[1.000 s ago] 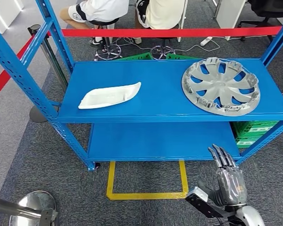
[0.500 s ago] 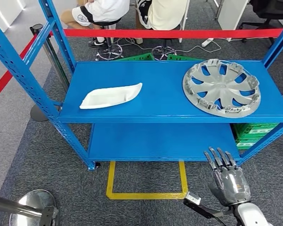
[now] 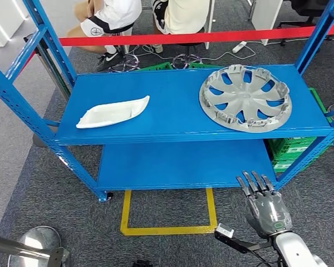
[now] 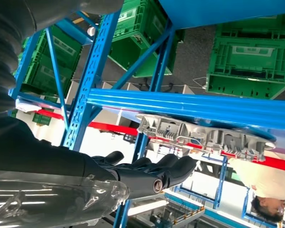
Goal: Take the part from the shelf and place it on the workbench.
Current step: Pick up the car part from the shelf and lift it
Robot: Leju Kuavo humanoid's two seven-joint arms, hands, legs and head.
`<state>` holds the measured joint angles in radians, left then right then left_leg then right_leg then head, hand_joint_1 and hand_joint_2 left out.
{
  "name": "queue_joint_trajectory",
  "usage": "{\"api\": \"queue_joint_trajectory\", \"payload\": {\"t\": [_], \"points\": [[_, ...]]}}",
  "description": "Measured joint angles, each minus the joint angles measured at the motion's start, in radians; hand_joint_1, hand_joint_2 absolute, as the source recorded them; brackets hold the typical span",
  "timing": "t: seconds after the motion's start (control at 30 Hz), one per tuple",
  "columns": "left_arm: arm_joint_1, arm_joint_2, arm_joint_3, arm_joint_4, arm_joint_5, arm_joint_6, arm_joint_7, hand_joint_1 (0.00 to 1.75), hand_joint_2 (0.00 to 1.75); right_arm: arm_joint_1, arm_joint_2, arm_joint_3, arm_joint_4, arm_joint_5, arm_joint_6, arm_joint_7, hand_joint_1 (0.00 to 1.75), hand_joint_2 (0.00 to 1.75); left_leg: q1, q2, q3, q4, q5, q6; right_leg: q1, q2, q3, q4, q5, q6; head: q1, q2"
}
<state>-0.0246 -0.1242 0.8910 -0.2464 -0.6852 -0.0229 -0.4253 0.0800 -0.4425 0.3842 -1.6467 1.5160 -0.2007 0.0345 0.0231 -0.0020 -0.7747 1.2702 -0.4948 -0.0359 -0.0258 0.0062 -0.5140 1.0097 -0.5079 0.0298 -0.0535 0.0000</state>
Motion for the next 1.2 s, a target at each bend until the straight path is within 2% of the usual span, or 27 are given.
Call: {"api": "queue_joint_trajectory", "payload": {"t": [0.03,0.1,0.13,0.2,0.27,0.3,0.33,0.37,0.43,0.47,0.5,0.53,0.6,0.63,0.67,0.73,0.8,0.83,0.87,0.93,0.97,1.0,1.03,1.1,1.17,1.2], "points": [[0.000,0.000,0.001,0.000,-0.001,0.000,0.000,0.00,0.00,-0.001,0.000,0.001,-0.001,0.000,0.000,0.000,0.00,1.75,-0.002,0.000,0.020,-0.037,0.026,0.006,0.001,0.001,0.003,0.000,-0.004,0.001,0.000,0.000],[0.000,0.001,0.001,0.000,-0.004,0.000,0.000,0.00,0.00,-0.002,0.000,0.004,-0.003,0.000,0.000,0.000,0.00,1.75,-0.008,0.000,0.090,-0.165,0.083,0.020,0.003,0.003,0.010,0.000,-0.015,0.009,-0.002,0.000],[-0.002,0.001,0.001,0.001,-0.005,0.000,-0.001,0.00,0.00,-0.001,0.000,0.004,-0.004,0.003,-0.002,0.002,0.00,1.75,-0.010,0.000,0.119,-0.215,0.094,0.023,0.005,0.004,0.011,0.000,-0.022,0.015,-0.002,0.000],[-0.004,0.001,0.002,0.002,-0.009,0.002,-0.001,0.00,0.00,0.011,0.000,0.008,-0.007,0.017,-0.012,0.018,0.00,1.75,-0.014,-0.002,0.145,-0.258,0.085,0.029,0.008,0.003,0.018,-0.003,-0.030,0.027,-0.004,0.000],[-0.002,0.001,0.002,0.004,-0.013,0.004,-0.002,0.00,0.00,0.031,0.000,0.014,-0.012,0.034,-0.026,0.037,0.00,1.75,-0.013,-0.005,0.152,-0.262,0.076,0.038,0.006,0.001,0.033,-0.008,-0.035,0.038,-0.003,0.000],[0.000,0.002,0.002,0.005,-0.015,0.005,-0.002,0.00,0.00,0.039,0.000,0.017,-0.014,0.039,-0.032,0.043,0.00,1.75,-0.012,-0.005,0.157,-0.264,0.072,0.044,0.005,0.000,0.031,0.005,-0.042,0.042,-0.001,0.000],[0.001,0.003,0.002,0.005,-0.016,0.006,-0.002,0.00,0.00,0.043,0.000,0.020,-0.015,0.041,-0.035,0.046,0.00,1.75,-0.011,-0.006,0.162,-0.265,0.069,0.049,0.005,-0.001,0.013,0.038,-0.059,0.045,0.002,0.000],[0.001,0.003,0.002,0.005,-0.016,0.006,-0.002,0.00,0.00,0.046,0.000,0.023,-0.015,0.042,-0.037,0.047,0.00,1.75,-0.012,-0.006,0.167,-0.266,0.065,0.055,0.005,-0.001,-0.020,0.092,-0.082,0.047,0.005,0.000],[0.000,0.004,0.002,0.006,-0.016,0.006,-0.002,0.00,0.00,0.052,0.000,0.027,-0.016,0.042,-0.038,0.048,0.00,1.75,-0.018,-0.006,0.173,-0.266,0.056,0.063,0.007,-0.001,-0.107,0.228,-0.128,0.047,0.009,0.000],[0.001,0.004,0.002,0.007,-0.017,0.007,-0.001,0.00,0.00,0.057,0.000,0.029,-0.016,0.043,-0.038,0.048,0.00,1.75,-0.021,-0.006,0.179,-0.266,0.051,0.065,0.008,-0.001,-0.141,0.269,-0.134,0.045,0.009,0.000],[0.002,0.004,0.002,0.007,-0.017,0.008,0.000,0.00,0.00,0.060,0.000,0.031,-0.016,0.042,-0.038,0.048,0.00,1.75,-0.023,-0.007,0.186,-0.266,0.045,0.066,0.010,-0.001,-0.158,0.276,-0.120,0.043,0.010,0.000],[0.004,0.004,0.003,0.008,-0.018,0.010,0.001,0.00,0.00,0.061,0.000,0.034,-0.015,0.042,-0.038,0.049,0.00,1.75,-0.025,-0.007,0.196,-0.266,0.039,0.066,0.012,-0.001,-0.154,0.244,-0.086,0.039,0.010,0.000],[0.005,0.004,0.004,0.009,-0.021,0.014,0.003,0.00,0.00,0.062,0.000,0.039,-0.015,0.041,-0.041,0.051,0.00,1.75,-0.026,-0.009,0.218,-0.266,0.025,0.063,0.017,-0.001,-0.113,0.118,0.003,0.029,0.011,0.000],[0.004,0.004,0.006,0.010,-0.023,0.014,0.003,0.00,0.00,0.061,0.000,0.041,-0.014,0.040,-0.044,0.054,0.00,1.75,-0.027,-0.010,0.225,-0.265,0.020,0.060,0.020,-0.002,-0.094,0.066,0.023,0.022,0.012,0.000],[0.003,0.005,0.007,0.010,-0.025,0.014,0.002,0.00,0.00,0.060,0.000,0.043,-0.013,0.040,-0.047,0.055,0.00,1.75,-0.028,-0.010,0.228,-0.265,0.016,0.054,0.023,-0.002,-0.082,0.036,0.036,0.015,0.013,0.000],[0.002,0.004,0.010,0.011,-0.027,0.011,-0.005,0.00,0.00,0.052,0.000,0.044,-0.011,0.036,-0.048,0.047,0.00,1.75,-0.029,-0.009,0.228,-0.262,0.016,0.042,0.028,-0.002,-0.077,0.024,0.034,0.001,0.013,0.000],[0.000,0.004,0.014,0.011,-0.027,0.007,-0.018,0.00,0.00,0.031,0.000,0.044,-0.011,0.028,-0.037,0.026,0.00,1.75,-0.029,-0.008,0.227,-0.252,0.010,0.029,0.023,0.001,-0.066,0.017,0.044,-0.009,0.011,0.000],[-0.002,0.004,0.017,0.011,-0.027,0.006,-0.024,0.00,0.00,0.017,0.000,0.044,-0.010,0.024,-0.029,0.016,0.00,1.75,-0.028,-0.008,0.217,-0.229,-0.003,0.023,0.019,0.002,-0.059,0.013,0.045,-0.013,0.009,0.000],[-0.005,0.003,0.019,0.011,-0.027,0.005,-0.030,0.00,0.00,0.003,0.000,0.045,-0.010,0.020,-0.021,0.007,0.00,1.75,-0.027,-0.008,0.194,-0.187,-0.026,0.016,0.016,0.001,-0.055,0.010,0.045,-0.015,0.007,0.000],[-0.007,0.002,0.024,0.011,-0.027,0.008,-0.036,0.00,0.00,-0.017,0.000,0.045,-0.010,0.015,-0.008,-0.002,0.00,1.75,-0.023,-0.007,0.122,-0.066,-0.080,0.008,0.015,0.000,-0.053,0.009,0.043,-0.019,0.002,0.000],[-0.007,0.002,0.026,0.011,-0.027,0.011,-0.036,0.00,0.00,-0.022,0.000,0.045,-0.010,0.014,-0.004,-0.004,0.00,1.75,-0.021,-0.007,0.090,-0.018,-0.093,0.006,0.015,0.000,-0.052,0.009,0.042,-0.019,0.001,0.000],[-0.005,0.001,0.028,0.011,-0.027,0.015,-0.036,0.00,0.00,-0.025,0.000,0.046,-0.010,0.013,-0.002,-0.005,0.00,1.75,-0.019,-0.007,0.072,-0.002,-0.086,0.004,0.014,0.000,-0.050,0.009,0.039,-0.019,0.001,0.000],[-0.004,0.001,0.030,0.011,-0.027,0.018,-0.036,0.00,0.00,-0.026,0.000,0.046,-0.010,0.013,-0.001,-0.005,0.00,1.75,-0.017,-0.007,0.071,-0.022,-0.059,0.002,0.013,0.000,-0.046,0.009,0.036,-0.018,0.001,0.000],[-0.004,0.002,0.034,0.011,-0.028,0.020,-0.035,0.00,0.00,-0.027,0.000,0.046,-0.010,0.013,0.000,-0.004,0.00,1.75,-0.013,-0.006,0.113,-0.141,0.030,-0.001,0.010,0.001,-0.035,0.009,0.027,-0.011,0.001,0.000],[-0.006,0.001,0.039,0.012,-0.028,0.020,-0.035,0.00,0.00,-0.030,0.000,0.046,-0.011,0.013,0.000,-0.004,0.00,1.75,-0.014,-0.005,0.152,-0.242,0.067,0.006,0.011,0.002,-0.030,0.011,0.019,0.001,-0.002,0.000],[-0.006,0.001,0.040,0.012,-0.028,0.021,-0.035,0.00,0.00,-0.030,0.000,0.046,-0.011,0.013,0.000,-0.003,0.00,1.75,-0.015,-0.005,0.159,-0.260,0.068,0.012,0.012,0.002,-0.030,0.010,0.017,0.006,-0.002,0.000]]}}
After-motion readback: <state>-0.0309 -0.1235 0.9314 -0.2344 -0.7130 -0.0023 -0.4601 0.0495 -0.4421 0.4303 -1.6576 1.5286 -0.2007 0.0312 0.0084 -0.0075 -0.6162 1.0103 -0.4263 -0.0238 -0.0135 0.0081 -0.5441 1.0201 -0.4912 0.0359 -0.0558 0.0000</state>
